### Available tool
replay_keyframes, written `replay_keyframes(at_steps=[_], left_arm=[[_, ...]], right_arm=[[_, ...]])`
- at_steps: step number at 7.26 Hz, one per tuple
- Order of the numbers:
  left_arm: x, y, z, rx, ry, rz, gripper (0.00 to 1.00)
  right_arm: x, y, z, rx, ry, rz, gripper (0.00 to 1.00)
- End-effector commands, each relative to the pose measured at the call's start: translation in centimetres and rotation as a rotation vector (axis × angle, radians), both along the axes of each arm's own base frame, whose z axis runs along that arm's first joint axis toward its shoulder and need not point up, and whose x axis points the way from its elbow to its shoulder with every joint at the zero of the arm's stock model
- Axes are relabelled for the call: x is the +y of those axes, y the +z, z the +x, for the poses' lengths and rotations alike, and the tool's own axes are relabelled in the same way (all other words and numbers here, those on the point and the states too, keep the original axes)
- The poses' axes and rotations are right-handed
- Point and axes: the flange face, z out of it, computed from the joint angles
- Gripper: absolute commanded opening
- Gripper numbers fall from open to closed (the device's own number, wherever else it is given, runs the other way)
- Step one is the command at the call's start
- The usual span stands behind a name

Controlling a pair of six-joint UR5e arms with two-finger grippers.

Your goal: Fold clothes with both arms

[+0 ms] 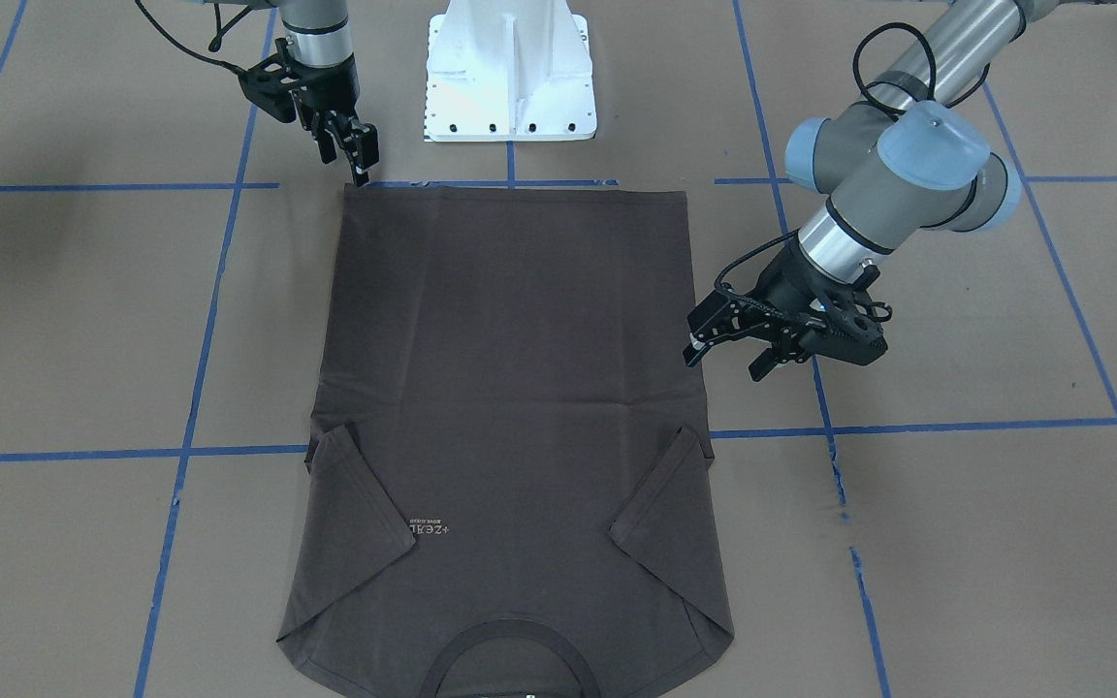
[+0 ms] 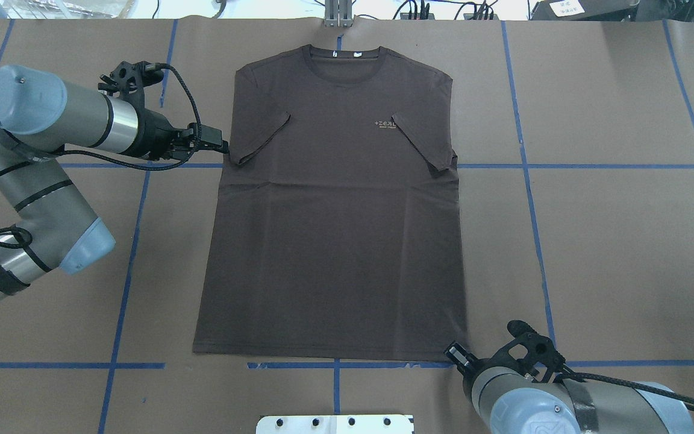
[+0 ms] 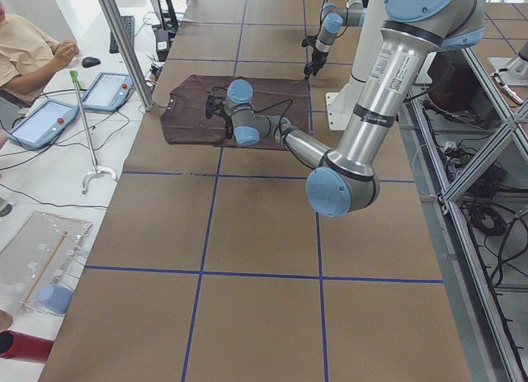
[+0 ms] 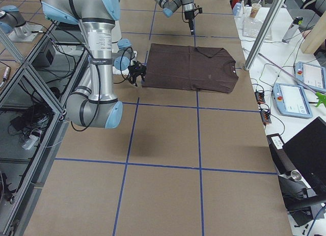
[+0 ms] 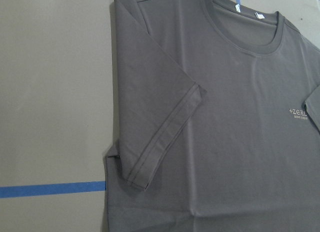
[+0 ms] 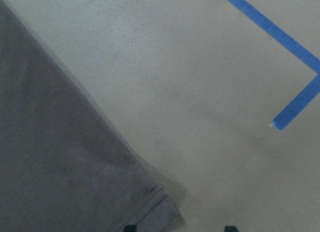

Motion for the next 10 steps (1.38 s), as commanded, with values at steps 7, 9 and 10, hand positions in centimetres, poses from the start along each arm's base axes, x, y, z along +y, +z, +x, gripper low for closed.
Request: replay_keyframes(at_steps=[7,9,10], left_arm=[[0.0,0.4,0.2,-0.005,0.002,-0.003,0.99],[0.0,0.4,0.2,-0.005,0.001,-0.005,0.99],[-0.1,0.3,0.2,-0.004,0.001,-0.004,0.99]], right_arm=[[-1.7,-0.1,-2.5,0.028,0.023,-0.001,0.60],[-2.1,-0.3,-2.1,0.025,0.030,-0.001,0.13],[-2.0,0.1,-2.1,0.062,0.028,-0.004,0.03]])
